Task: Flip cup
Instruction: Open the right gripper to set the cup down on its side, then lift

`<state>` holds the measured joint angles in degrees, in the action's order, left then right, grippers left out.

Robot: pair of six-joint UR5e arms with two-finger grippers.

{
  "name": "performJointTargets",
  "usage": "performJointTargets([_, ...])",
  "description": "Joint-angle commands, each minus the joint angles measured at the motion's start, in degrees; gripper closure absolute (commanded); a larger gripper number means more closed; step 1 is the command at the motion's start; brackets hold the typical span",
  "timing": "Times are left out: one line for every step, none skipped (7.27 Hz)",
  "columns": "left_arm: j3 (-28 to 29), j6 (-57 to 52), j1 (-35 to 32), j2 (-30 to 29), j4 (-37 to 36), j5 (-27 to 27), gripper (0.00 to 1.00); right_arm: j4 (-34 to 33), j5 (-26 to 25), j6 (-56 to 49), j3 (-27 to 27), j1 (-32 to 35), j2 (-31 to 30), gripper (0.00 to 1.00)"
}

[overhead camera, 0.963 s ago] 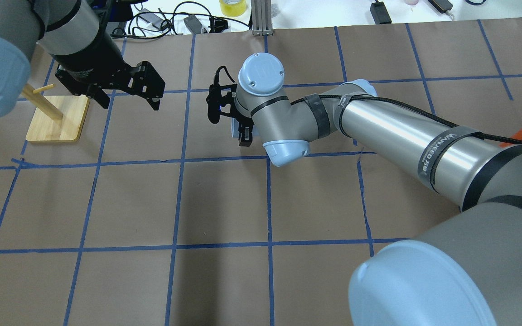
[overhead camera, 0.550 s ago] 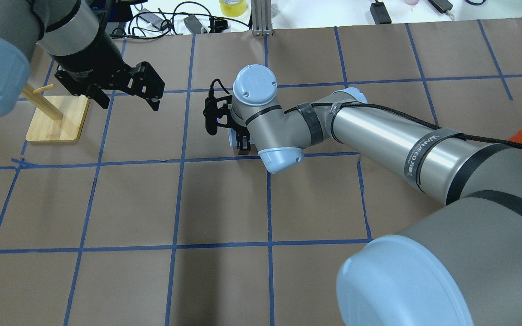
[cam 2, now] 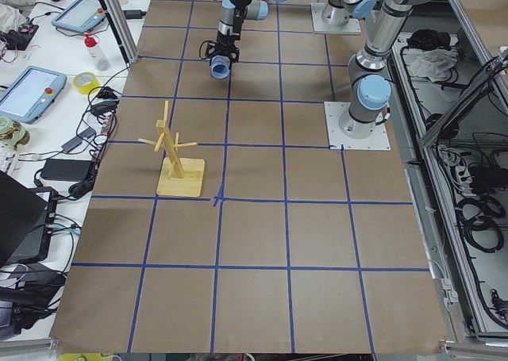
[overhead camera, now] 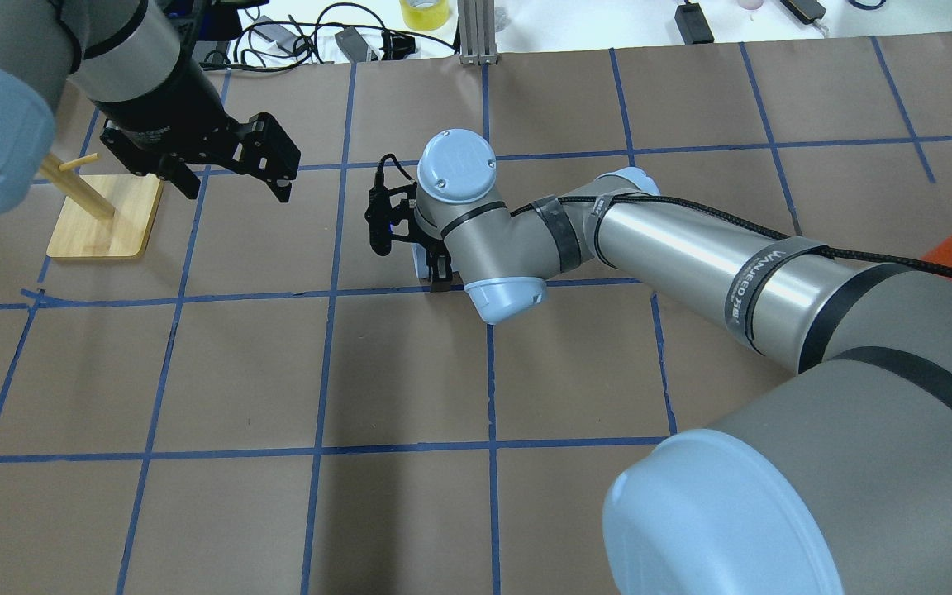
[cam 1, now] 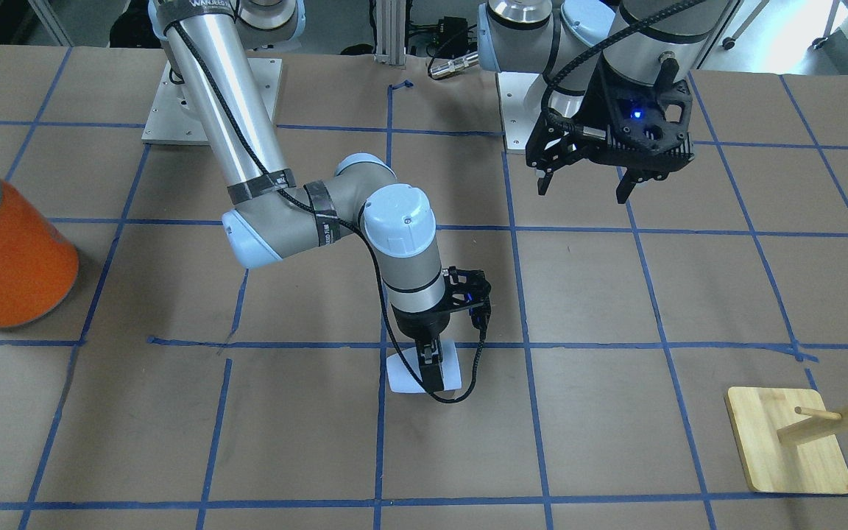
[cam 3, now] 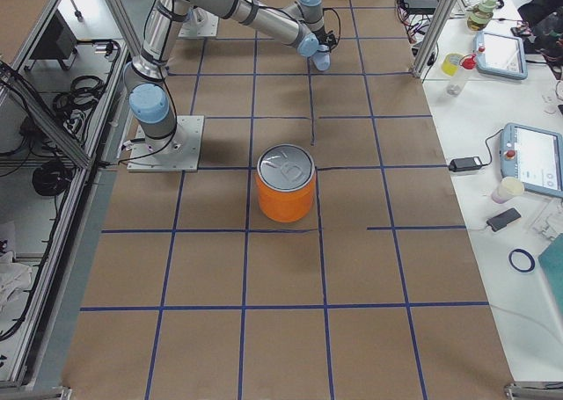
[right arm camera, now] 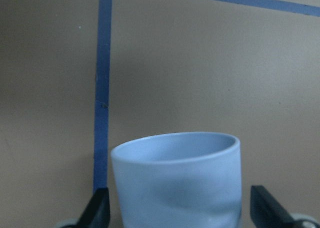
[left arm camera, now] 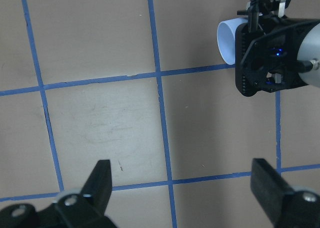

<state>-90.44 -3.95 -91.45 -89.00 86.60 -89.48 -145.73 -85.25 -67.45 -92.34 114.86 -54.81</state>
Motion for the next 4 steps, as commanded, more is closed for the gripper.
performJointTargets([0.0,0.0,0.0,0.1,0.0,0.0,0.0,8.6,0.1,0.6,-0.1,-1.2,-7.5,0.0])
performJointTargets([0.0,0.0,0.0,0.1,0.0,-0.3,0.0,14.1,0.1,5.1,0.0,-2.9,-12.3,0.0])
performJointTargets([0.0,-0.2,0.0,-0.2,0.0,0.0,0.0,24.2,0.0,7.0,-0.1,-5.4,-19.1,0.0])
performJointTargets([-0.3,0.1,0.2,-0.8,-0.1,1.9,0.0,33.6,-0.1,7.1,-0.1,-9.3,-24.9,0.0])
